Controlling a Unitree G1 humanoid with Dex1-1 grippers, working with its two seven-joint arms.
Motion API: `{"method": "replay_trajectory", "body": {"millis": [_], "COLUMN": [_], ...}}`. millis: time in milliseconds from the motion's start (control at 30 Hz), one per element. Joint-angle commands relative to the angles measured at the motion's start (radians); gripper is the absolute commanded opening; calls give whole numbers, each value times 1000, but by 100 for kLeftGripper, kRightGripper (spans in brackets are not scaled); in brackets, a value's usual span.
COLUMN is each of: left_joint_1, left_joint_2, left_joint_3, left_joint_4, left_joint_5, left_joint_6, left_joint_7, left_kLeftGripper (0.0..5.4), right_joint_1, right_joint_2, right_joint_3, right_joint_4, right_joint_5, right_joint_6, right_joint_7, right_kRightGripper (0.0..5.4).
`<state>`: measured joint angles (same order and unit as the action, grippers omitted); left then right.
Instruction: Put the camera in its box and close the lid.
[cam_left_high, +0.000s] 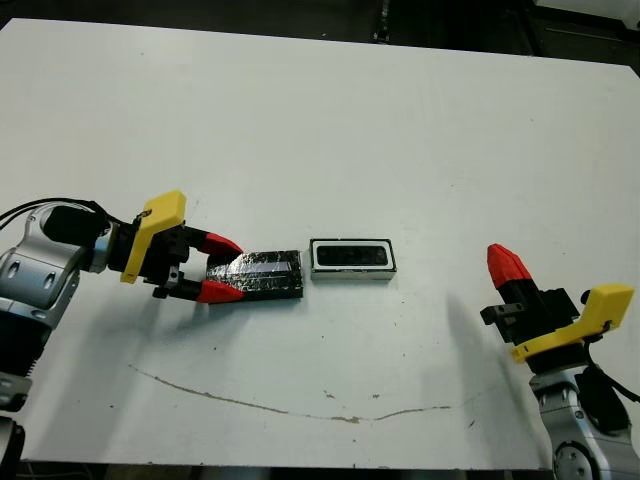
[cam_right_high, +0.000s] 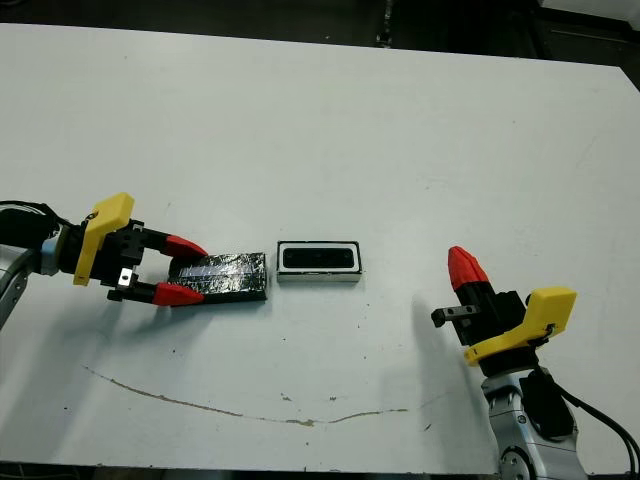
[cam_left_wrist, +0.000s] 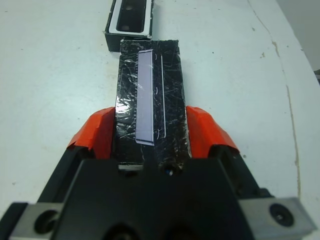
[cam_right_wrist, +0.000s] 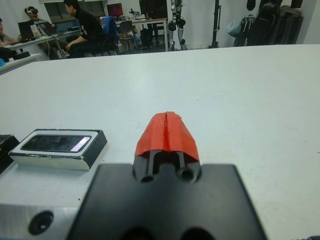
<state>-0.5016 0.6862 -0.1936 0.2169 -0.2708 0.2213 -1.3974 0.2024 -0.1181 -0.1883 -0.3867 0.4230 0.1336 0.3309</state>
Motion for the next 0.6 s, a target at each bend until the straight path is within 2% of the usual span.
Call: {"method": "replay_trajectory", "body": {"millis": [33, 200, 300, 500, 600], "left_joint_1": [36, 31, 12, -53, -101], "left_joint_2": [-20, -45, -58, -89, -106], "left_joint_3": [47, 131, 151, 132, 102], "left_joint_4": [-25, -75, -82, -28, 38], "left_joint_5": [-43, -158, -201, -220, -198], "left_joint_6": [31, 138, 173, 164, 148], "left_joint_7": [37, 81, 84, 29, -14], "left_kLeftGripper": [316, 316, 316, 316, 316], "right_joint_1": [9, 9, 8, 10, 9], "right_joint_2": [-18, -16, -16, -17, -16], "right_joint_3": [0, 4, 8, 13, 15], "right_joint_4": [-3, 4, 3, 2, 4], "right_joint_5": [1, -11, -13, -15, -19], "right_joint_6": [17, 9, 14, 13, 7], "right_joint_7": [-5, -10, -13, -12, -13], "right_kRightGripper": [0, 0, 0, 0, 0]}}
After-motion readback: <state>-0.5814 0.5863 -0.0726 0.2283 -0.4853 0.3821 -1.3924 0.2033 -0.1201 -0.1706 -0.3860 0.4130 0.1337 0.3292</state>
